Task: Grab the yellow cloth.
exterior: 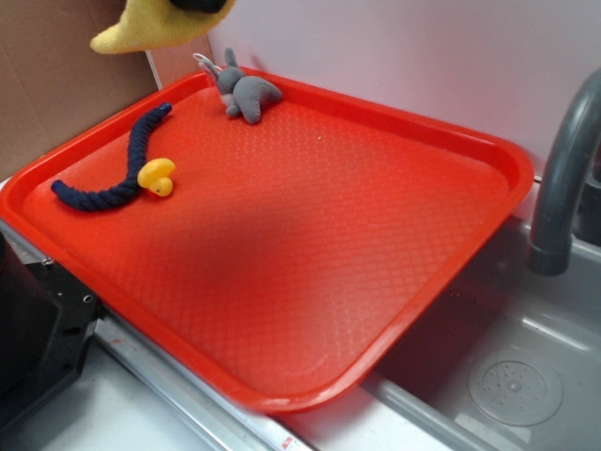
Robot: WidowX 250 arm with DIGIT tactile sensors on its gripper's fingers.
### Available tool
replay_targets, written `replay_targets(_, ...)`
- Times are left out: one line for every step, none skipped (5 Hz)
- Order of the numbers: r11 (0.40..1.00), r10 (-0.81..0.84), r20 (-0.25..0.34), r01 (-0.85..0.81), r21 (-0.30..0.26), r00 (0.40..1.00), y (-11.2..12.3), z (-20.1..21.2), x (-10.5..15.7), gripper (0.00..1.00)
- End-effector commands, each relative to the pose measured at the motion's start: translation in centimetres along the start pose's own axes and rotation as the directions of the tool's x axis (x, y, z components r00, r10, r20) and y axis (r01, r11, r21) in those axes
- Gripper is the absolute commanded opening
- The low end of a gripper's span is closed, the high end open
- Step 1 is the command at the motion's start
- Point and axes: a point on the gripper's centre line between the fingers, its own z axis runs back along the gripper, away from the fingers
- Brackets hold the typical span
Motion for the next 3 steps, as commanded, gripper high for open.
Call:
replay_targets(0.999, 0.047, 0.038, -0.047, -0.006, 0.998, 0.27, 0.84, -1.21, 0.00)
replay_targets(0.999, 0.052, 0.036, -0.052, -0.001, 0.998, 0.42, 0.69, -1.38, 0.00)
replay_targets(0.998, 0.067, 0.026, -0.067, 0.001, 0.997, 1.00, 0.05, -1.58, 0.00)
